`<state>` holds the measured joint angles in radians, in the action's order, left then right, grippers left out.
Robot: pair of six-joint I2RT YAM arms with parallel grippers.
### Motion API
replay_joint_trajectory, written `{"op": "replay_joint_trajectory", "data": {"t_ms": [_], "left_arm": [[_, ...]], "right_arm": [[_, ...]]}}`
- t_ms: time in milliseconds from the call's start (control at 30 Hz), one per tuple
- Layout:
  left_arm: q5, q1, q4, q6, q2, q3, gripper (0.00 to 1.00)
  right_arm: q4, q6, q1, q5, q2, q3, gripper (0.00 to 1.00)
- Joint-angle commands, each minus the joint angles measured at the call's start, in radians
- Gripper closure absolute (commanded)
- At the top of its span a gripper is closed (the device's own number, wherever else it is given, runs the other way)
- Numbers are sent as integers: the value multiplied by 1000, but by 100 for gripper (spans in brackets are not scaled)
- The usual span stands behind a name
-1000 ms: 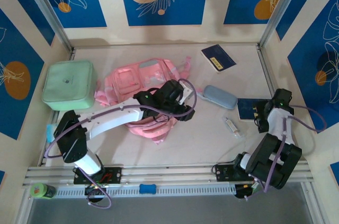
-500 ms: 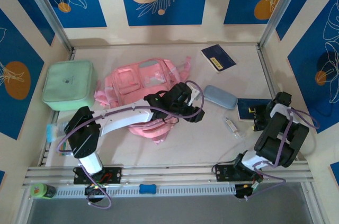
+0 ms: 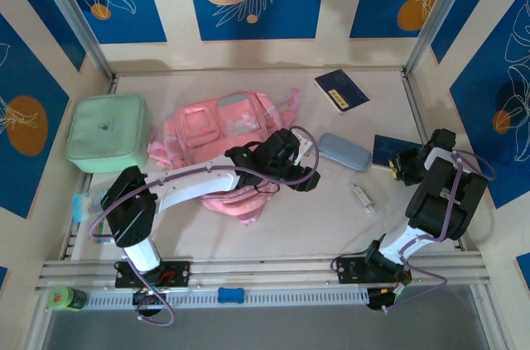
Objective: Pack books, pencil case, and school supplies into a backpack
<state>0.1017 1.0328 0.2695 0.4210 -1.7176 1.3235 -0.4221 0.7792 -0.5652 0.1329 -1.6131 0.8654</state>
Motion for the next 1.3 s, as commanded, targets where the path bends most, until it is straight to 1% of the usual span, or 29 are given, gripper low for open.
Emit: {"op": "replay_joint_trajectory", "data": {"t_ms": [0,100,200,467,567,633,733,800,867,900,933,1000,1100,1167,1267], "left_arm": [[-14,7,16,-5,-16,40,31],[-10,7,22,-5,-24,51,31],[-13,7,27,-9,-28,58,30],[-19,7,33,-12,-29,60,29],[-14,6,36,-11,-24,55,29],[-20,7,34,-9,-18,45,29],[-18,6,26,-4,-9,35,29],[-17,7,23,-4,-10,29,29],[-24,6,21,0,-14,25,28],[-28,6,15,4,-15,22,28],[-32,6,5,11,-15,19,28],[-63,6,-5,36,-17,18,28],[-113,1,-4,72,-11,20,28],[-134,-2,-19,79,-2,12,27],[-153,-10,-16,94,-2,8,27]], "right_arm": [[22,-27,-8,40,-23,27,84],[22,-29,-10,41,-25,32,93],[14,-23,-13,25,-17,34,100],[-8,-17,-33,7,54,-17,100],[-30,-26,-59,10,91,-51,100],[-37,-36,-88,33,124,-78,100],[-89,-67,-94,1,190,-96,100],[-108,-76,-102,16,232,-110,100],[-101,-87,-74,58,249,-93,100],[-114,-88,-42,54,244,-66,100],[-135,-91,0,24,230,-23,100],[-131,-99,82,-48,193,40,92],[-195,-111,184,-145,56,185,83],[-260,-132,259,-268,-54,334,73],[-349,-154,320,-391,-203,516,62]]}}
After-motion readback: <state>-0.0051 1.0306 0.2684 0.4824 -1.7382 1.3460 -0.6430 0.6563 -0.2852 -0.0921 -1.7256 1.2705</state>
